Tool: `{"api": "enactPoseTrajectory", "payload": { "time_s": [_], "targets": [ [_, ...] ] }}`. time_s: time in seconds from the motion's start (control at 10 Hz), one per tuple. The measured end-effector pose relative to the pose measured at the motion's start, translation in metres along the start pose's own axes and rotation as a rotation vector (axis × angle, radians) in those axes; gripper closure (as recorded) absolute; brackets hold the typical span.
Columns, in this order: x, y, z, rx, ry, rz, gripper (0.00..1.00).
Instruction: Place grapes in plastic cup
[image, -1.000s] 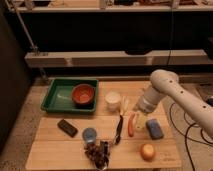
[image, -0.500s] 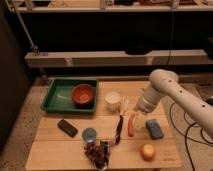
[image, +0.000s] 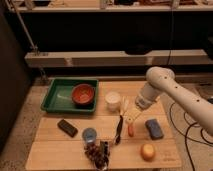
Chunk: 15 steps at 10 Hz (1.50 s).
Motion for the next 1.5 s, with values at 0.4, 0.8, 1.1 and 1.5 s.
{"api": "enactPoseTrajectory", "payload": {
  "time_s": [0.4,0.8,1.1,1.5],
  "targets": [
    [-0.002,0.0,0.0,0.002,-0.002,0.003,0.2],
    [-0.003,-0.01,-0.001,-0.024,0.001,-0.016,0.2],
    [-0.015,-0.064,0.014,-0.063,-0.002,-0.069,0.2],
    [-0.027,-0.136,0.031,-0.119,-0.014,-0.167,0.2]
  ]
}}
